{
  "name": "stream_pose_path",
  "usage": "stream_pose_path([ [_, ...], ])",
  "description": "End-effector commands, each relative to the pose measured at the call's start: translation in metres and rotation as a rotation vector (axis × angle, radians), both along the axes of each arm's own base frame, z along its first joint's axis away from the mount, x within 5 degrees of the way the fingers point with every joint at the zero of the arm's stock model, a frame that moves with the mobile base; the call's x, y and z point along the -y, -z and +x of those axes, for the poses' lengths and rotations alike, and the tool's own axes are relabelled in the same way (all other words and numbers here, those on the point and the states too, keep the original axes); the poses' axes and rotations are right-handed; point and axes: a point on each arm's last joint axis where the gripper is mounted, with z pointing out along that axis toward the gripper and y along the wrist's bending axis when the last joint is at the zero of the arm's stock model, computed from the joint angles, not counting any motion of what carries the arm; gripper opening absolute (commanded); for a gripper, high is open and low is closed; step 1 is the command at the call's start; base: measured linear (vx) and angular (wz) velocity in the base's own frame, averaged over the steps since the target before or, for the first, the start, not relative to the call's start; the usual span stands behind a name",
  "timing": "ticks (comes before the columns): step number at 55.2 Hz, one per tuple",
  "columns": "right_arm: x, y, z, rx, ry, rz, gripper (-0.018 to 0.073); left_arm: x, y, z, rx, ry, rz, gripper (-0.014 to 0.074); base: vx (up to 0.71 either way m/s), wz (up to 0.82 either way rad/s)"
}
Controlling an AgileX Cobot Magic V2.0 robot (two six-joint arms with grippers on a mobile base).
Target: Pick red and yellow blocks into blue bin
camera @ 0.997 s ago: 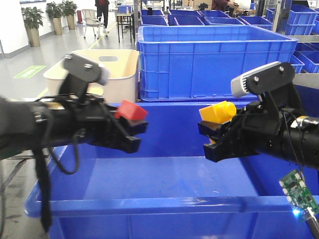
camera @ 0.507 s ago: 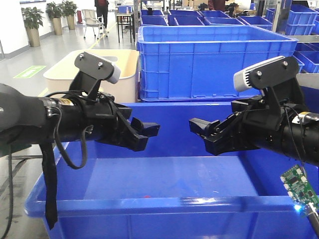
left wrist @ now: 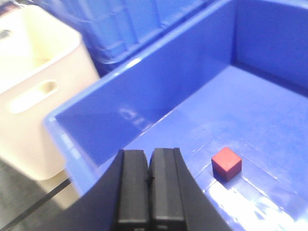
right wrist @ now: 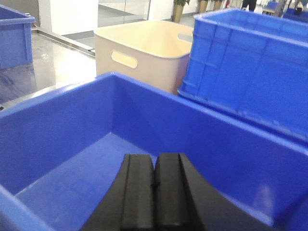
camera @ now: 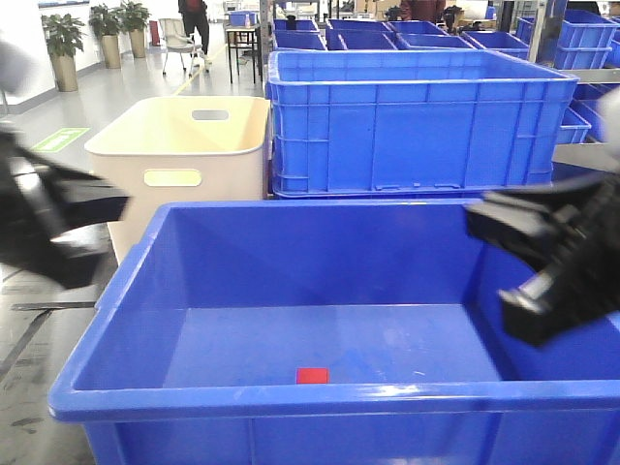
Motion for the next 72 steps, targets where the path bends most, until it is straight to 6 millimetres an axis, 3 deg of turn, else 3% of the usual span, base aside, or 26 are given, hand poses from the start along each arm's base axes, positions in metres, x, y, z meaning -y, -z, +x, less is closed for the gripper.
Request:
stream_pose_path([
  [1, 0.01, -0.001, -0.016, 0.066, 0.055, 0.065, -0.0011, -0.013, -0.004, -0.027, 0.111, -0.021, -0.087, -0.0005, 0.0, 0.0],
  [8, 0.02, 0.028, -0.039, 0.055, 0.083, 0.098, -0.0011, -0.025, 0.041, -0.059, 0.067, -0.02, -0.117, -0.0004, 0.0, 0.0],
  [9, 0.03, 0.053, -0.063, 0.075, 0.098, 0.118, -0.0011, -0.042, 0.093, -0.109, 0.027, -0.011, -0.257, -0.0001, 0.0, 0.0],
  [10, 0.031, 0.054, -0.064, 0.077, 0.098, 0.119, -0.0011, -0.044, 0.095, -0.112, 0.035, -0.011, -0.259, -0.0001, 0.0, 0.0],
  [24, 0.032, 0.056, -0.07, 0.073, 0.091, 0.117, -0.0011, -0.054, 0.105, -0.135, 0.085, -0.003, -0.277, -0.0001, 0.0, 0.0],
  [52, 0.032, 0.056, -0.07, 0.073, 0.091, 0.117, -0.0011, -0.054, 0.105, -0.135, 0.09, -0.005, -0.277, -0.0001, 0.0, 0.0],
  [58, 0.032, 0.056, -0.07, 0.073, 0.091, 0.117, -0.0011, -0.06, 0.109, -0.133, 0.173, -0.052, -0.217, -0.0001, 0.0, 0.0],
  [65, 0.032, 0.056, -0.07, 0.073, 0.091, 0.117, -0.0011, -0.074, 0.123, -0.139, 0.295, -0.193, -0.251, -0.0001, 0.0, 0.0],
  [72, 0.032, 0.056, -0.07, 0.072, 0.09, 0.118, -0.0011, -0.084, 0.158, -0.149, 0.365, -0.295, -0.256, -0.0001, 0.0, 0.0],
])
